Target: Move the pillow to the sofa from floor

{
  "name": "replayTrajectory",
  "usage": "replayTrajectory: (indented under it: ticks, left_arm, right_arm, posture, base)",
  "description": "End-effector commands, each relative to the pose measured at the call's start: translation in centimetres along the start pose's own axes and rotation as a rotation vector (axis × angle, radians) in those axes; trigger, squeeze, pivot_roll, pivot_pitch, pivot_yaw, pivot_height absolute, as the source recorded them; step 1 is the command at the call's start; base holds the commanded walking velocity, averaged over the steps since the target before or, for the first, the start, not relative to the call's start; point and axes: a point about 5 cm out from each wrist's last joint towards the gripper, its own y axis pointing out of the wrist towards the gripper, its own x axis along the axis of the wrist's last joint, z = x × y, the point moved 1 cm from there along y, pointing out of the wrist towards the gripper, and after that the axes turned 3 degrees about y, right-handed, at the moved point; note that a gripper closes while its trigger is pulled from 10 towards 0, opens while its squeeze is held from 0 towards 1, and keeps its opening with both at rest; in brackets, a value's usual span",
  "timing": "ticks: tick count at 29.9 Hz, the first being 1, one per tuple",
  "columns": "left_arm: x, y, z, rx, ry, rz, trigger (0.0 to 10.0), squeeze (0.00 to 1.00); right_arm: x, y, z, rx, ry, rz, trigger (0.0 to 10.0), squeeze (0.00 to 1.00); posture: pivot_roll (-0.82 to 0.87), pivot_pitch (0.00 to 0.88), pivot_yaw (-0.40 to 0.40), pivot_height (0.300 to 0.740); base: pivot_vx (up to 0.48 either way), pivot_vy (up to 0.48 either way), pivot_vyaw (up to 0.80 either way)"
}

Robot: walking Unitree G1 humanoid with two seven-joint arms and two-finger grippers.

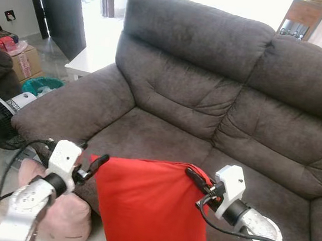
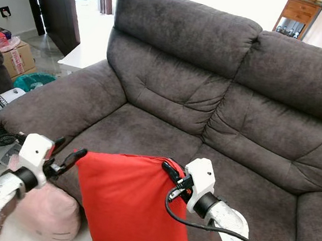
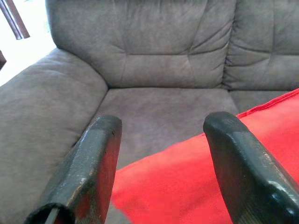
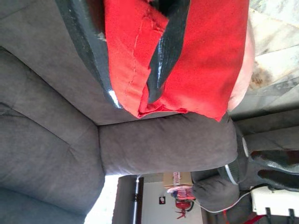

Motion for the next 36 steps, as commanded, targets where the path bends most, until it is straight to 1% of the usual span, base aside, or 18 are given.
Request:
replayTrajectory:
  ticks: [1,4,7,12,16,25,27,32,34,36]
  left_arm:
    - [0.7,0.3,-0.7,-0.009,-0.006,-0.041,10.0,0.00]
    - [0.7,0.4,-1.2,-0.020,-0.007,-0.043,10.0,0.00]
    - [0.7,0.4,-1.2,-0.019,-0.005,-0.043,10.0,0.00]
    - [0.7,0.3,-1.0,-0.011,0.005,-0.040,10.0,0.00]
    - [0.6,0.2,-0.9,-0.016,0.028,-0.025,10.0,0.00]
    - [0.5,0.1,-0.9,-0.030,0.029,-0.018,10.0,0.00]
    - [0.5,0.1,-0.9,-0.037,0.030,-0.015,10.0,0.00]
    - [-0.2,-0.5,-1.2,-0.136,0.020,0.039,10.0,0.00]
    - [-0.6,-1.0,-1.2,-0.190,0.028,0.077,10.0,0.00]
    - [-1.1,-1.8,-1.0,-0.258,0.046,0.132,10.0,0.00]
  right_arm:
    - [2.0,0.0,-1.1,-0.057,-0.027,-0.097,10.0,0.00]
    - [2.2,0.1,-1.1,-0.064,-0.017,-0.114,10.0,0.00]
    - [2.2,0.1,-1.1,-0.063,-0.016,-0.113,10.0,0.00]
    - [1.9,0.5,-0.6,-0.038,-0.021,-0.098,10.0,0.00]
    - [2.0,0.7,-0.4,-0.029,-0.023,-0.100,10.0,0.00]
    - [2.1,0.9,-0.2,-0.006,-0.024,-0.102,10.0,0.00]
    - [2.2,1.0,-0.3,-0.018,-0.017,-0.111,10.0,0.00]
    - [2.2,1.1,-0.2,0.004,-0.033,-0.098,10.0,0.00]
    - [2.1,1.1,0.0,0.032,-0.042,-0.084,10.0,0.00]
    - [1.8,0.9,0.6,0.110,-0.073,-0.044,10.0,0.00]
  posture:
    - [0.12,0.000,-0.049,0.740]
    - [0.12,0.000,-0.049,0.740]
    - [0.12,0.000,-0.049,0.740]
    - [0.12,0.000,-0.051,0.740]
    - [0.12,0.000,-0.052,0.740]
    - [0.12,0.000,-0.055,0.740]
    - [0.13,0.000,-0.056,0.740]
    - [0.12,0.000,-0.058,0.740]
    - [0.13,0.000,-0.058,0.740]
    - [0.13,0.000,-0.057,0.740]
  base:
    - [-0.405,0.000,0.00]
    - [-0.360,0.000,0.00]
    - [-0.304,0.000,0.00]
    - [-0.288,0.000,0.00]
    - [0.000,0.000,0.00]
    - [0.000,0.000,0.00]
    - [0.000,0.000,0.00]
    - [0.000,0.000,0.00]
    - [0.000,0.000,0.00]
    - [0.000,0.000,0.00]
